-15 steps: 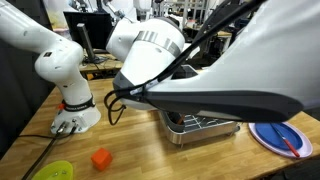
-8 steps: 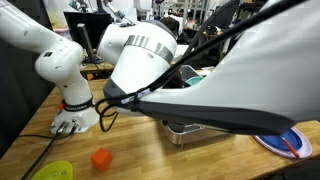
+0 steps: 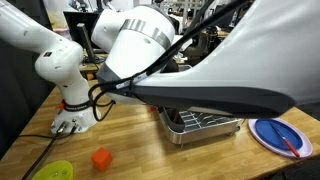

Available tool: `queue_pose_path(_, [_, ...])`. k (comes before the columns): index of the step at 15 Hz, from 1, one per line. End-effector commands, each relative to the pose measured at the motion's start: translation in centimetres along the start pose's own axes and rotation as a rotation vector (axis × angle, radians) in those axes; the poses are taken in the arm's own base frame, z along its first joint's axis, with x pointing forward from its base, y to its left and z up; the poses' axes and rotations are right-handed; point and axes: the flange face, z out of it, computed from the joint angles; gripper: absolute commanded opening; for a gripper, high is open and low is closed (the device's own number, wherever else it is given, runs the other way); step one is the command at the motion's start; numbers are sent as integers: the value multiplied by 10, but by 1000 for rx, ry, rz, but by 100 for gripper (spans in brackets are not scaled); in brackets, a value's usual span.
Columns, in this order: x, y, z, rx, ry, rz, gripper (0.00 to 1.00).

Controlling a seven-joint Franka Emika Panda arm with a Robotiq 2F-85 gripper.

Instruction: Put the wooden spoon on the drying rack

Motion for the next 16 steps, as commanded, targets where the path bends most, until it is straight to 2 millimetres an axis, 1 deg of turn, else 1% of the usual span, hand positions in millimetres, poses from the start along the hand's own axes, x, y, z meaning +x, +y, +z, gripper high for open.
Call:
queue_pose_path(1, [-22, 3, -7, 13, 50, 23, 100])
queue_pose_path(5, [-50, 2, -14, 6, 62, 73, 100])
queue_pose_path(7, [-60, -1, -16, 0, 71, 88, 100])
queue_pose_path(10, [-80, -9, -15, 19, 112, 132, 100])
queue_pose_path(14, [-115, -23, -6, 73, 212, 181, 100])
queue_pose_path(16, [-130, -34, 7, 114, 285, 186, 100])
